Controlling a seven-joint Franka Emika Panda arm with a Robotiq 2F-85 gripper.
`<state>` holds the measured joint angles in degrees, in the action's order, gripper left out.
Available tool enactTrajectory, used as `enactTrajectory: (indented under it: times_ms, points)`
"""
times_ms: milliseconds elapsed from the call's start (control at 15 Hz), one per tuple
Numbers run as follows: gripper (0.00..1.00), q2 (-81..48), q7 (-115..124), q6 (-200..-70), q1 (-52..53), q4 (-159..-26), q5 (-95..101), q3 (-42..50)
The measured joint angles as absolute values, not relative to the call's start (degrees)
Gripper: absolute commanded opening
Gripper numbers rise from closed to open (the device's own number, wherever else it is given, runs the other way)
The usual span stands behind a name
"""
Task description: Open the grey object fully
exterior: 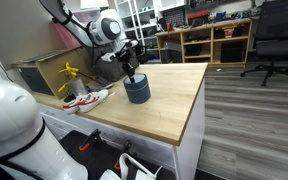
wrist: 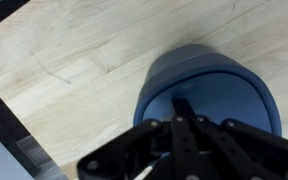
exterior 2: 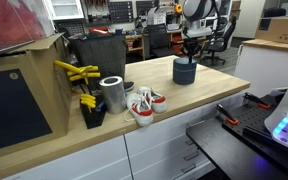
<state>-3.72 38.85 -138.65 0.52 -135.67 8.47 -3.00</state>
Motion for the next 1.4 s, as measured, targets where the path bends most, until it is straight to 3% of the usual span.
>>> enactTrajectory:
  times_ms: [400,467,600,1133,1200,1400]
  points:
    - [0.00,-2.8,43.3,-140.6,1.3,-137.2,12.5,-3.0]
    - [0.26,-2.8,43.3,-140.6,1.3,-137.2,12.5,-3.0]
    - [0.32,-2.6,43.1,-140.6,1.3,-137.2,11.8,-2.9]
    - [0.93,4.0,38.5,-137.7,1.1,-136.5,3.4,-1.9]
    - [0.99,5.2,38.5,-137.7,1.0,-136.4,3.1,-1.8]
    - [1.00,9.0,38.5,-137.8,0.6,-136.2,3.0,-1.8]
